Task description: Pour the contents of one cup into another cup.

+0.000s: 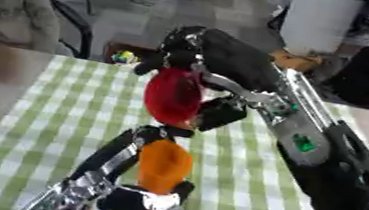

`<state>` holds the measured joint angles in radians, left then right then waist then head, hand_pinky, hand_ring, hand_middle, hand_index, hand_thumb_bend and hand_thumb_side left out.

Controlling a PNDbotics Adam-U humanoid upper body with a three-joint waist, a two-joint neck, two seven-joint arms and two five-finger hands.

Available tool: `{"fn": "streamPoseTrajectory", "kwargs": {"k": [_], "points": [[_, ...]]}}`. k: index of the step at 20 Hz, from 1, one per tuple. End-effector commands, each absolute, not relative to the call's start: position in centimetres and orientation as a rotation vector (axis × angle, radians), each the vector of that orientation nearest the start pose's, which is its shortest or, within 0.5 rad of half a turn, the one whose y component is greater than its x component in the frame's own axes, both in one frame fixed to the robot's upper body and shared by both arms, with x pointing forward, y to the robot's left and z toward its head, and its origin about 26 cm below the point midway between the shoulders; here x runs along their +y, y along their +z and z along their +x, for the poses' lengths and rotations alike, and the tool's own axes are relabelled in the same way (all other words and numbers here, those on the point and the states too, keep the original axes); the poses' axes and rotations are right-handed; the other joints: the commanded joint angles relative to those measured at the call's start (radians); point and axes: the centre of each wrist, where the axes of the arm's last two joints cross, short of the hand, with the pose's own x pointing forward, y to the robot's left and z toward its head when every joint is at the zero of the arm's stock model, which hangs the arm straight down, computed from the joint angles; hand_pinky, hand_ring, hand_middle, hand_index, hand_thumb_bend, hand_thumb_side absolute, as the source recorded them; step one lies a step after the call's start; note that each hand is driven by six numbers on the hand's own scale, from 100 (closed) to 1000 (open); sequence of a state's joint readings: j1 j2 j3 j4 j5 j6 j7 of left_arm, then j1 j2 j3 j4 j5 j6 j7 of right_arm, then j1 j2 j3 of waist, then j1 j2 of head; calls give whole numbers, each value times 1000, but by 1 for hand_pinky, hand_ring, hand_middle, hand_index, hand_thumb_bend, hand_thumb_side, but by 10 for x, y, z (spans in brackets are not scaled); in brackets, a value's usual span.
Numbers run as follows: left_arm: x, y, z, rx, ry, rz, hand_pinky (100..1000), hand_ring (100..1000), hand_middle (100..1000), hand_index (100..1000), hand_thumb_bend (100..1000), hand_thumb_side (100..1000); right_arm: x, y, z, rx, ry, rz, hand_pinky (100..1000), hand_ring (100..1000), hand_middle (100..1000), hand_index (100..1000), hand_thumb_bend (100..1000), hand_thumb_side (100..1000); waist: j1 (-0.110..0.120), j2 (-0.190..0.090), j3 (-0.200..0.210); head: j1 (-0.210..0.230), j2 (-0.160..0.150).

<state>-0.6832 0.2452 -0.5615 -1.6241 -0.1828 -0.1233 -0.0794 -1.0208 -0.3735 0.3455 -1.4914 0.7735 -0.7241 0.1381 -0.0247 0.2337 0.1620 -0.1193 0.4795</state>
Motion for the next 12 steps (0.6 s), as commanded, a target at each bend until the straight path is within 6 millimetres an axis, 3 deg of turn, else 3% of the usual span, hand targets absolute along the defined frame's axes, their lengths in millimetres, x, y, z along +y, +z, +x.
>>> {"fn": "streamPoseTrajectory", "kwargs": {"k": [1,12], "points": [[89,186,343,-2261,-1183,-157,383,478,454,874,100,303,-138,319,398,2225,-1638,643,703,574,390,780,214,100,2,-24,1,2,-17],[93,184,345,-2250,-1145,-145,383,479,453,875,100,315,-141,317,399,2134,-1554,762,736,579,481,780,223,100,2,-24,1,6,-21]]}}
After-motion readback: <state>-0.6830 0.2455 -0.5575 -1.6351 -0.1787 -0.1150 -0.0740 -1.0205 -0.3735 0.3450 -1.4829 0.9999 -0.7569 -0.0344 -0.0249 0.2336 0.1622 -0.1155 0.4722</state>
